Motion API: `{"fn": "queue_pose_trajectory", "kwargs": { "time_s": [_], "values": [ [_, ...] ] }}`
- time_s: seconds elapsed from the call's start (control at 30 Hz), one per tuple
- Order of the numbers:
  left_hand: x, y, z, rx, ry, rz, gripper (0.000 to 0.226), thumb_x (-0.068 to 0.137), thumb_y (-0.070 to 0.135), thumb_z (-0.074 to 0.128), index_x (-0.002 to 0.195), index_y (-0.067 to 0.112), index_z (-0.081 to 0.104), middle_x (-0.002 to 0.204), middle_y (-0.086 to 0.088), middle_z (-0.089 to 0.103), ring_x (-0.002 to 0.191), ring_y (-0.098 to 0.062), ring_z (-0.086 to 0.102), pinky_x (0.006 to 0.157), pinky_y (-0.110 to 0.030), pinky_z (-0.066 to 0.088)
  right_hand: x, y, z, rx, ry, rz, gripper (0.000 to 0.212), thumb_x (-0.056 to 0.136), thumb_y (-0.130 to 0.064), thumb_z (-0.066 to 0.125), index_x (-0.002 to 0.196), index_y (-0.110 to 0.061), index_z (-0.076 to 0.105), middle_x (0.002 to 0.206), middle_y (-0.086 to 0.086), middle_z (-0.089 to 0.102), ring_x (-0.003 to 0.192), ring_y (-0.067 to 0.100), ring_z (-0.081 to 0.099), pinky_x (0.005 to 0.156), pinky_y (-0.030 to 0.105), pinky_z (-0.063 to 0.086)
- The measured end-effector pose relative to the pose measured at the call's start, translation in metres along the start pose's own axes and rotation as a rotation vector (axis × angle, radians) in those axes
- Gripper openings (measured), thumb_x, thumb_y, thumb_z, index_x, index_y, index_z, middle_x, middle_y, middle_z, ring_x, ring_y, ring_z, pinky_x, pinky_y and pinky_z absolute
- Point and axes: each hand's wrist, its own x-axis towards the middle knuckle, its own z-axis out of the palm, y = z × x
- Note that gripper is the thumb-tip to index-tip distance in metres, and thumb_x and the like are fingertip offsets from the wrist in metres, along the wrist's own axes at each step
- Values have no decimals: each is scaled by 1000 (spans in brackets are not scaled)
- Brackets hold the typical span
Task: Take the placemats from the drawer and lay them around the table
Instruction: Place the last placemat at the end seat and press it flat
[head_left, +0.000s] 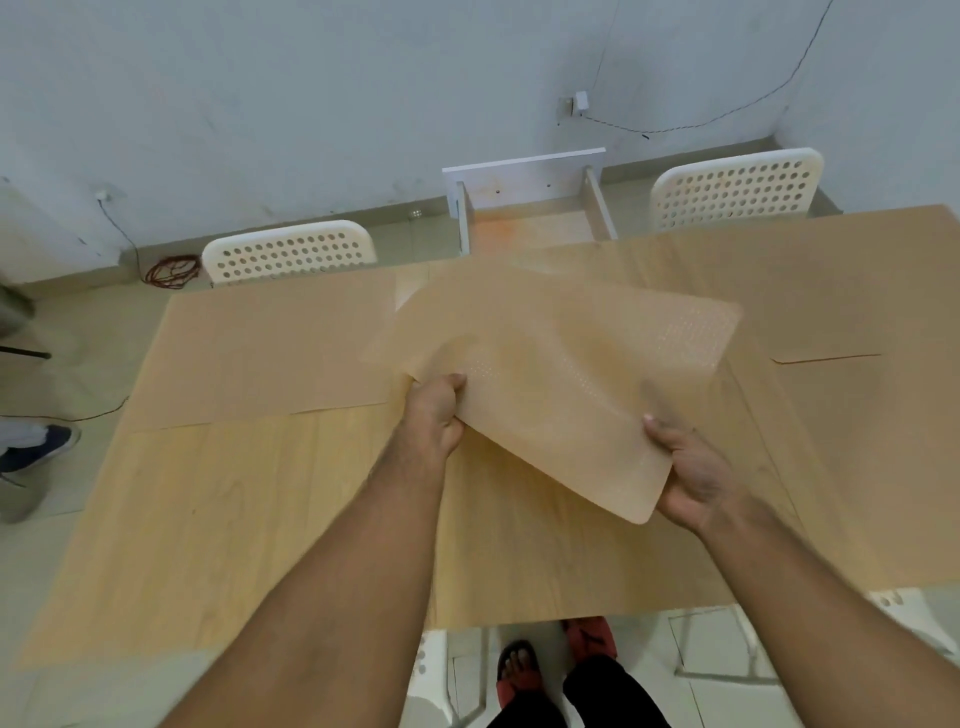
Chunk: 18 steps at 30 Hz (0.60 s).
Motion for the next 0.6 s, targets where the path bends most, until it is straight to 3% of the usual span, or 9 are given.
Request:
{"fn": "queue_pose_trajectory", "kwargs": {
  "time_s": [0.07, 0.17, 0.33, 0.6],
  "values": [
    [-11, 12, -12, -32, -5, 33, 40, 92, -6, 59, 131, 1, 56, 117, -20, 69, 95, -33, 71, 62, -39, 61, -6, -1, 11, -31, -20, -31, 33, 98, -11, 56, 130, -4, 61, 123, 19, 68, 107, 32, 68, 73, 44, 61],
    [-32, 31, -41, -117, 11, 97, 43, 90, -9, 59, 132, -1, 55, 117, -22, 69, 97, -34, 72, 64, -40, 61, -14, 3, 29, -38, -101, -69, 36, 97, -8, 57, 132, -13, 62, 125, 15, 69, 113, 31, 67, 76, 44, 61],
    [-81, 47, -109, -266, 98, 196, 34, 91, -9, 60, 125, -6, 62, 107, -19, 73, 88, -27, 74, 65, -37, 62, -32, 32, 67, -100, -305, -48, 40, 99, -7, 52, 130, -29, 66, 119, 8, 73, 106, 24, 71, 75, 39, 61],
    [-157, 26, -231, -483, 326, 259, 35, 97, -2, 58, 131, -7, 56, 101, -18, 71, 69, -19, 74, 51, -26, 57, -57, 108, 111, -260, -422, 85, 40, 94, -7, 61, 132, -19, 64, 121, 10, 71, 93, 23, 73, 74, 42, 62]
  ]
}}
